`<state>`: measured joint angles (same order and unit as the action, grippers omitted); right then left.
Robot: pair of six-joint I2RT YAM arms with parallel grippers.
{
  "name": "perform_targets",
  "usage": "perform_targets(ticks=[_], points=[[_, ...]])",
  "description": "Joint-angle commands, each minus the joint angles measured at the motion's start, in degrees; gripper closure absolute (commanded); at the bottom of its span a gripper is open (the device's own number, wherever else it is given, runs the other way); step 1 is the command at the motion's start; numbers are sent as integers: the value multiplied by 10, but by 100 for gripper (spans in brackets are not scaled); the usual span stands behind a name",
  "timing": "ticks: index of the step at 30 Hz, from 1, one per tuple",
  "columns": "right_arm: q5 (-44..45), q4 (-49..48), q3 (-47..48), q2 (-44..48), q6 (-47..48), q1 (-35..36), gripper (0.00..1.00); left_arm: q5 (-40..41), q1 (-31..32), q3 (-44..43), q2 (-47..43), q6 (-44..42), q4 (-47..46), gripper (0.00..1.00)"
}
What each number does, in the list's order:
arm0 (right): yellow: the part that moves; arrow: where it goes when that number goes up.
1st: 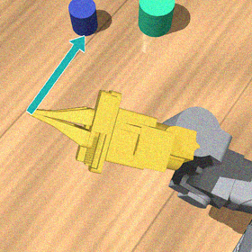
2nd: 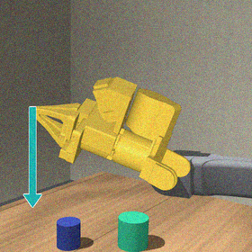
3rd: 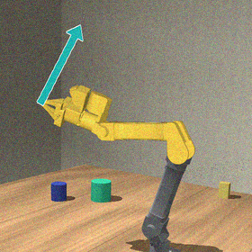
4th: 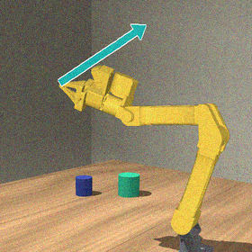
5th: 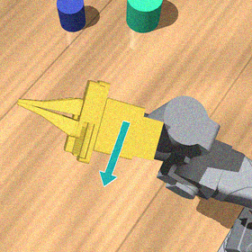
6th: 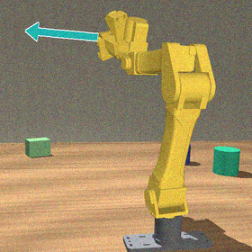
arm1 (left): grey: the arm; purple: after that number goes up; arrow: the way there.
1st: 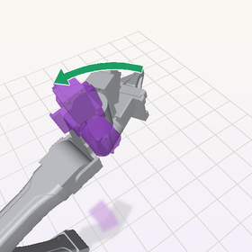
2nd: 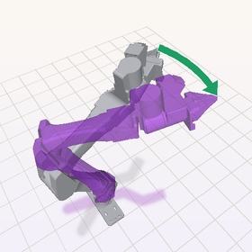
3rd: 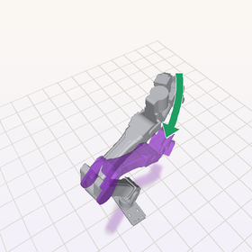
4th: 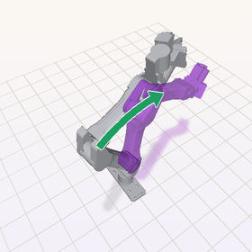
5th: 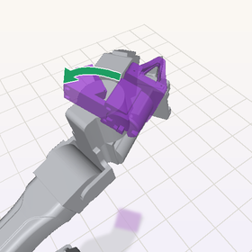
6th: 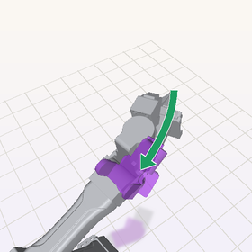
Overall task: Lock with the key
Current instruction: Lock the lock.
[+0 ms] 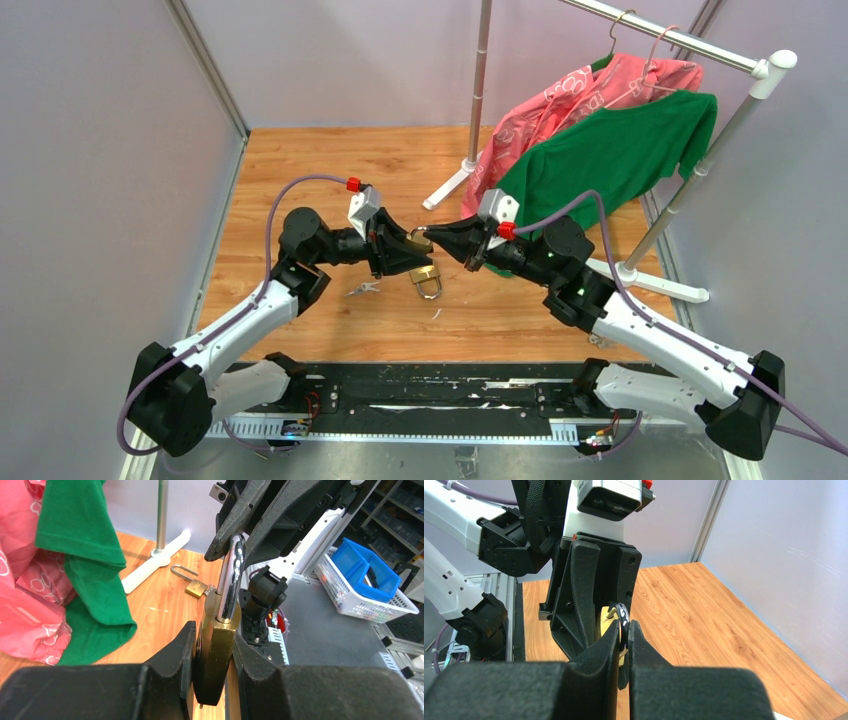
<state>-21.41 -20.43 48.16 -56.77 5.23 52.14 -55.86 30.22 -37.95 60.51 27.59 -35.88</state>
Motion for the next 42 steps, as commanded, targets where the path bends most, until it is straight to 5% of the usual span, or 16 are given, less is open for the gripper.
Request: perform_targets(ticks=[1,14,30,36,42], points=[[-154,348,-114,-90,-49,66,100,131,-6,-125,-28,17,-258,100],[-189,232,-165,-124,-131,83,100,164,-13,-135,-13,16,-320,100],[-211,245,-155,-147,-144,80,100,153,-25,-141,-14,2,-329,100],[-185,275,-134,-128,-130,75,100,105,-23,-119,-25,-11,-307,100],[-132,341,-39,-83,-86,49,100,83,-16,-68,-47,-83,-172,100]])
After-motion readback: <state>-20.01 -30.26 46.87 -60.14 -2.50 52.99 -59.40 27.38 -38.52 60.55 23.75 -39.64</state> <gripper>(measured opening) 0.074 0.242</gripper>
